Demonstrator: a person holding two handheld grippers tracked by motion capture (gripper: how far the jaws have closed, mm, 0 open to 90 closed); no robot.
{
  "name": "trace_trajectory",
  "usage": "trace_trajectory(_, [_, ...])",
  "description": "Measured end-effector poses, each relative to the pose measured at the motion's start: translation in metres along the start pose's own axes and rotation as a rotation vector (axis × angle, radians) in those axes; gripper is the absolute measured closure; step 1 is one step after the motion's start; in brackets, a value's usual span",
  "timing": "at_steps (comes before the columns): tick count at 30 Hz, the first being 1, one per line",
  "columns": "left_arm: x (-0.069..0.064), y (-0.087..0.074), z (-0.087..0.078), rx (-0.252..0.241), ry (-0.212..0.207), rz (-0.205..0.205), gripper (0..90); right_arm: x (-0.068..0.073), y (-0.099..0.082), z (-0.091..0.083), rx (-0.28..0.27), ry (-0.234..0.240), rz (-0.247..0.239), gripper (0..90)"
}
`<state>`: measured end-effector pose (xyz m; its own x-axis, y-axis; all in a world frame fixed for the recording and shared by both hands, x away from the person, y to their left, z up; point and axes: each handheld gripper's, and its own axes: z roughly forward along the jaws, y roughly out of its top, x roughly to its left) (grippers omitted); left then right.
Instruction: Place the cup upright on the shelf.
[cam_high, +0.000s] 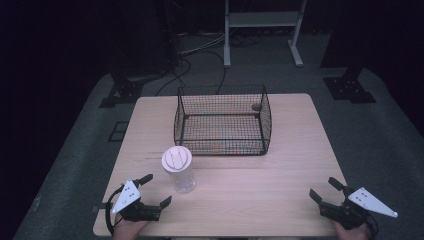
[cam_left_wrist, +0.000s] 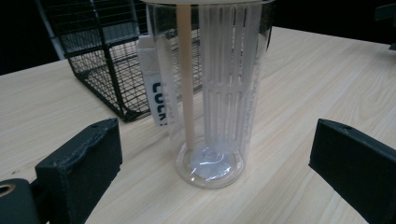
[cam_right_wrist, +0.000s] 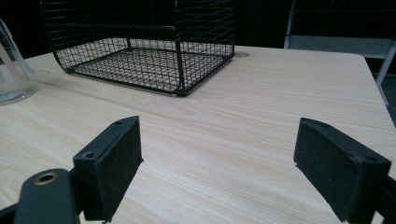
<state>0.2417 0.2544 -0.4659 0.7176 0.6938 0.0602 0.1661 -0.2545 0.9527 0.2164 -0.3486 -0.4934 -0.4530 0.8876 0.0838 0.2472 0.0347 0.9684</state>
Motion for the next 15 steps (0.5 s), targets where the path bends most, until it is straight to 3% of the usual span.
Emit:
trace_trajectory(7, [-0.001,0.005,0.009,0.007,-0.006,0.012,1.5,0.001,0.001,0.001,-0.003,0.009,0.0,14.2])
trace_trajectory(15, [0.001,0.016,0.026,-0.02,0.013,0.015,1.5,0.001,0.002,0.002,-0.003,0.019,-0.004,14.2])
